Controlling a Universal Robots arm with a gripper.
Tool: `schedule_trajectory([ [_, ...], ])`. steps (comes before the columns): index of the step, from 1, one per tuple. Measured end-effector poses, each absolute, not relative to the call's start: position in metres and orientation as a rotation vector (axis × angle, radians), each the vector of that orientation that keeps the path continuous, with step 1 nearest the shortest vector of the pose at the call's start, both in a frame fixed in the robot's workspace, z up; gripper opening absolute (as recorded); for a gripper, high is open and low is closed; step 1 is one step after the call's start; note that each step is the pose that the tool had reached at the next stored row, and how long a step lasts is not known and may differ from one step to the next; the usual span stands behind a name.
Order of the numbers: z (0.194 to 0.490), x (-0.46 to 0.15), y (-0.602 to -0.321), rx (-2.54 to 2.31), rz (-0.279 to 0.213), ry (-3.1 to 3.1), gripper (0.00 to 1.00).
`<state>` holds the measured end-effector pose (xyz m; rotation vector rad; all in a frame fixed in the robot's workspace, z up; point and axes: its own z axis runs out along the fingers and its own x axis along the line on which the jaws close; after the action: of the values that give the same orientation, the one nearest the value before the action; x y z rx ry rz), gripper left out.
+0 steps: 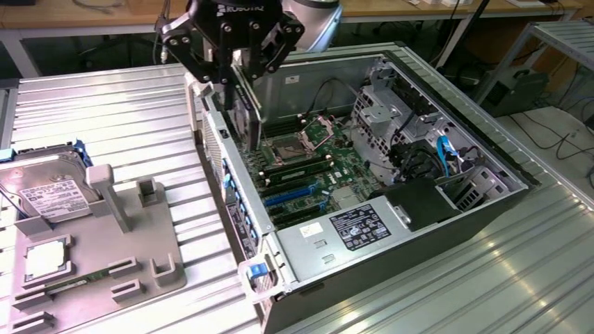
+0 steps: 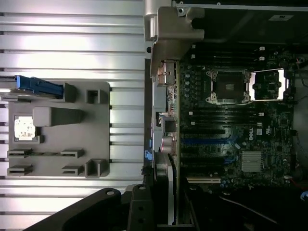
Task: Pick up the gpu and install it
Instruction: 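Pick up the gpu and move the gpu toward the slot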
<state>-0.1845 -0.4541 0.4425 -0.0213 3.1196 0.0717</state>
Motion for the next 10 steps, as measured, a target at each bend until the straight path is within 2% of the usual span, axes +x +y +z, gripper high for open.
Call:
schedule_trajectory([
  [10, 0.44, -0.141, -0.453, -0.021, 0.07, 3.149, 0.28],
])
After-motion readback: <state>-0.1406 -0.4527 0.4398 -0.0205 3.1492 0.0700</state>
